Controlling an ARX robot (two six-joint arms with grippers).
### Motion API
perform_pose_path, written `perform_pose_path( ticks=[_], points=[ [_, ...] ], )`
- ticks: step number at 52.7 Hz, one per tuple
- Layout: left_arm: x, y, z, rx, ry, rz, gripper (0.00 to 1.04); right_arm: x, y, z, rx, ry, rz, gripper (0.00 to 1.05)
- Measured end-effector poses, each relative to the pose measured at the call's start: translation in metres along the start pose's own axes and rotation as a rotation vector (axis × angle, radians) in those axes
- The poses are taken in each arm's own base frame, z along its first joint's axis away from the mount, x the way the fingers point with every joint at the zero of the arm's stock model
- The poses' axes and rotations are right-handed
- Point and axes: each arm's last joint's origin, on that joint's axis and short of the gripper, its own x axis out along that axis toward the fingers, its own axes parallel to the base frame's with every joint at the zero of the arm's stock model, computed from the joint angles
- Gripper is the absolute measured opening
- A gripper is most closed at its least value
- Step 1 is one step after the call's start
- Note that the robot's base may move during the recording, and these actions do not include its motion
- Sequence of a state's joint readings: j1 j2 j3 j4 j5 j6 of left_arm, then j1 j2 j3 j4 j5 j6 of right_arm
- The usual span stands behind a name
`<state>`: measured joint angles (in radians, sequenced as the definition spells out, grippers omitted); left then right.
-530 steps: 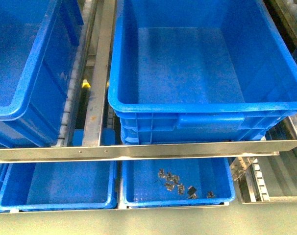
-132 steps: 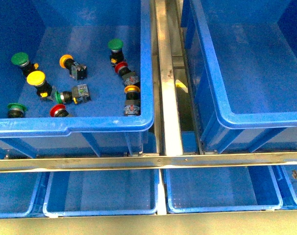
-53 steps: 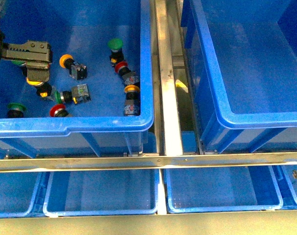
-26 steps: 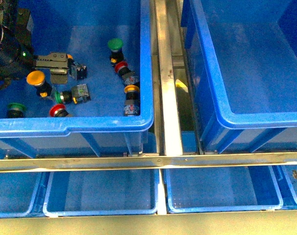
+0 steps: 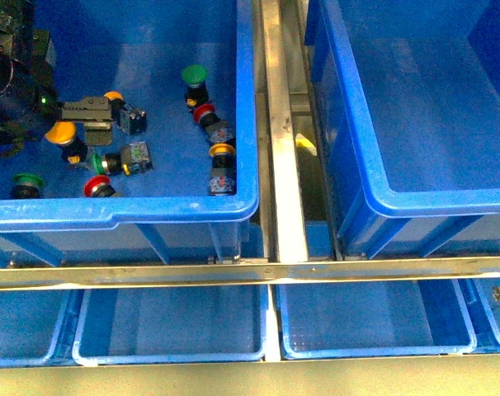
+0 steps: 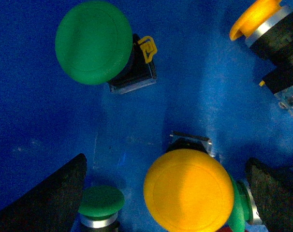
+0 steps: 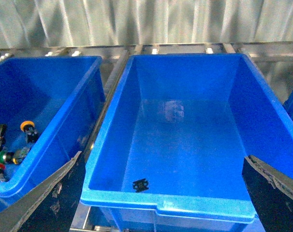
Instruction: Pick red and yellow buttons and place in box
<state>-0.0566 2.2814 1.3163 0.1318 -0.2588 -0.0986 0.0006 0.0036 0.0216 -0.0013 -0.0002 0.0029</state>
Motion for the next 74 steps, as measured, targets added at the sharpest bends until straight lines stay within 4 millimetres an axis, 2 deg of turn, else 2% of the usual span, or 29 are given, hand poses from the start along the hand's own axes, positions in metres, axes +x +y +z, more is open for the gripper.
perform_pose_path(
  ticks=[17, 21, 31, 36, 42, 45, 60, 68, 74],
  points=[
    [0.004, -0.001, 0.005, -0.006, -0.004, -0.032, 0.97, 0.0, 0.0, 0.0, 0.0, 0.0, 0.0, 0.98],
    [0.004, -0.001, 0.005, -0.01, -0.003, -0.04, 0.8, 0.0, 0.0, 0.0, 0.0, 0.0, 0.0, 0.98],
    [0.004, 0.0, 0.005, -0.017, 0.003, -0.046, 0.53, 0.0, 0.0, 0.0, 0.0, 0.0, 0.0, 0.98],
    [0.005, 0.001, 0.005, -0.022, 0.003, -0.047, 0.37, 0.0, 0.0, 0.0, 0.0, 0.0, 0.0, 0.98],
    [0.002, 0.007, 0.005, -0.057, 0.009, -0.072, 0.35, 0.0, 0.0, 0.0, 0.0, 0.0, 0.0, 0.98],
    [-0.005, 0.012, 0.004, -0.099, 0.015, -0.106, 0.35, 0.0, 0.0, 0.0, 0.0, 0.0, 0.0, 0.98],
    [-0.09, 0.051, 0.023, -0.354, -0.042, -0.238, 0.35, 0.0, 0.0, 0.0, 0.0, 0.0, 0.0, 0.98],
    [-0.114, 0.063, 0.023, -0.46, 0.002, -0.294, 0.35, 0.0, 0.0, 0.0, 0.0, 0.0, 0.0, 0.98],
    [-0.129, 0.062, 0.024, -0.553, 0.056, -0.387, 0.35, 0.0, 0.0, 0.0, 0.0, 0.0, 0.0, 0.98]
  ],
)
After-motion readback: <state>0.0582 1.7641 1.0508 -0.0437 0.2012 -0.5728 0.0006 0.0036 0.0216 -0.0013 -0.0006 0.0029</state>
